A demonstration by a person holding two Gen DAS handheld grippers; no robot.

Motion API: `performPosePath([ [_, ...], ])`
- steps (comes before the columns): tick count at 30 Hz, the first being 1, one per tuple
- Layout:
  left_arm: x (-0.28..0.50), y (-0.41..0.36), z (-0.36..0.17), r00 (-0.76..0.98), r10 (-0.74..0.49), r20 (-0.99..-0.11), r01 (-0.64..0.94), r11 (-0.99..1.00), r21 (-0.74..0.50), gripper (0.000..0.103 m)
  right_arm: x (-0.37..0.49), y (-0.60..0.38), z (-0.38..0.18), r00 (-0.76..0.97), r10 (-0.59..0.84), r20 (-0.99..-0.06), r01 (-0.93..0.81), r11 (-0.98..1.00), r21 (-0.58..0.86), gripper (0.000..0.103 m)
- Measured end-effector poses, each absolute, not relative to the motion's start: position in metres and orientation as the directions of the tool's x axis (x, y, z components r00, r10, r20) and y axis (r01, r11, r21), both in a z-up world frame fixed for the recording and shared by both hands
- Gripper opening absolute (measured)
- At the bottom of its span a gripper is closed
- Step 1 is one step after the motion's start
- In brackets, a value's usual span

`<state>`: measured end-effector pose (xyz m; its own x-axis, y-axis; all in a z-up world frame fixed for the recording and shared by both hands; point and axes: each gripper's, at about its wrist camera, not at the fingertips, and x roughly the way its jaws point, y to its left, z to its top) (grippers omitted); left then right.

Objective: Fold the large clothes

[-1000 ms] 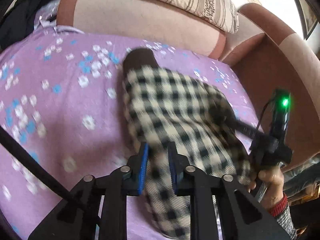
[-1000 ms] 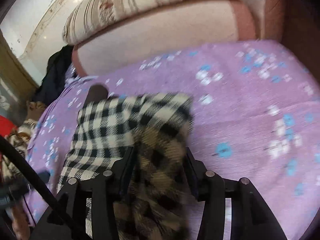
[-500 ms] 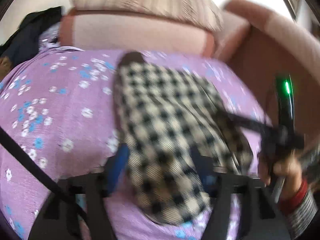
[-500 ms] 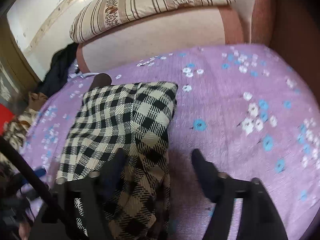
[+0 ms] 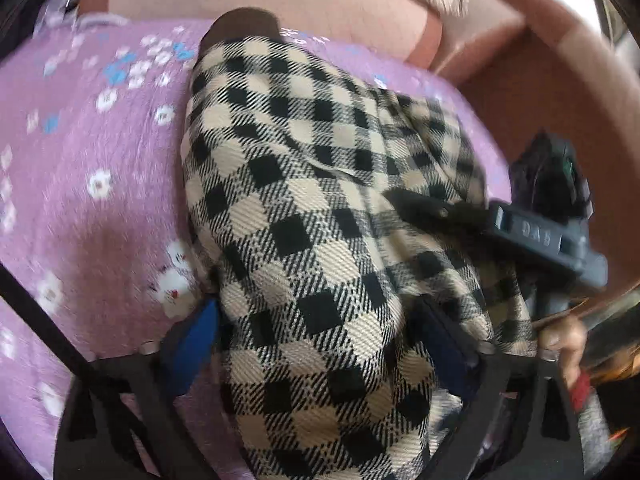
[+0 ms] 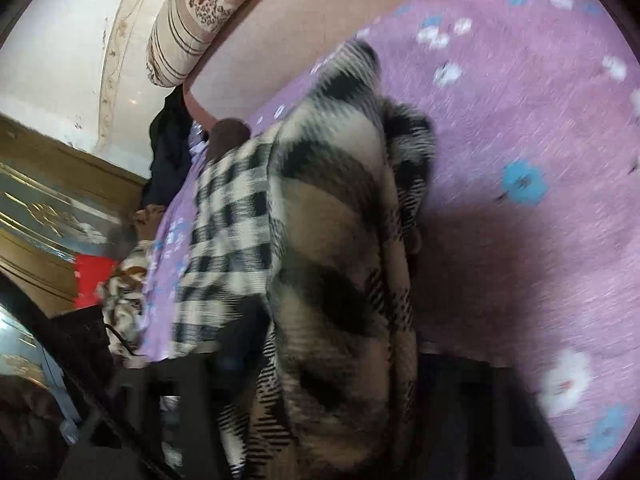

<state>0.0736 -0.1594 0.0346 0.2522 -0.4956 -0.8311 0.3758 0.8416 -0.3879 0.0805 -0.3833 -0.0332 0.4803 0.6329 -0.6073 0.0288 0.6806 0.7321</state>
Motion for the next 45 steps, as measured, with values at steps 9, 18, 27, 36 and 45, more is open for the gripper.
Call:
performPosePath([
  [9, 0.117, -0.137, 0.080, 0.261, -0.439, -0.860, 0.396, 0.861, -0.319, 0.040, 0.079, -0.366, -0.008, 0.584, 0.671, -0.457, -0.014, 0.572, 0.820, 0.037],
  [18, 0.065, -0.091, 0.046, 0.359, -0.471, -0.806, 0.201, 0.882, -0.426, 0.068, 0.059, -0.379, 0.005, 0.618, 0.460, -0.638, 0.114, 0.750, 0.652, 0.054],
  [27, 0.000, -0.056, 0.050, 0.426, -0.440, -0.790, 0.133, 0.895, -0.426, 0.077, 0.003, -0.347, 0.073, 0.669, 0.552, -0.497, -0.141, 0.751, 0.645, 0.041],
  [36, -0.060, -0.030, 0.098, 0.730, -0.085, -0.678, 0.077, 0.996, -0.042, 0.094, -0.027, -0.335, 0.022, 0.530, 0.306, -0.791, 0.050, 0.920, 0.389, 0.033],
  [45, -0.085, -0.012, 0.112, 0.819, -0.020, -0.574, 0.049, 0.998, 0.035, 0.102, -0.091, -0.355, 0.069, 0.756, 0.187, -0.627, 0.111, 0.908, 0.404, 0.040],
])
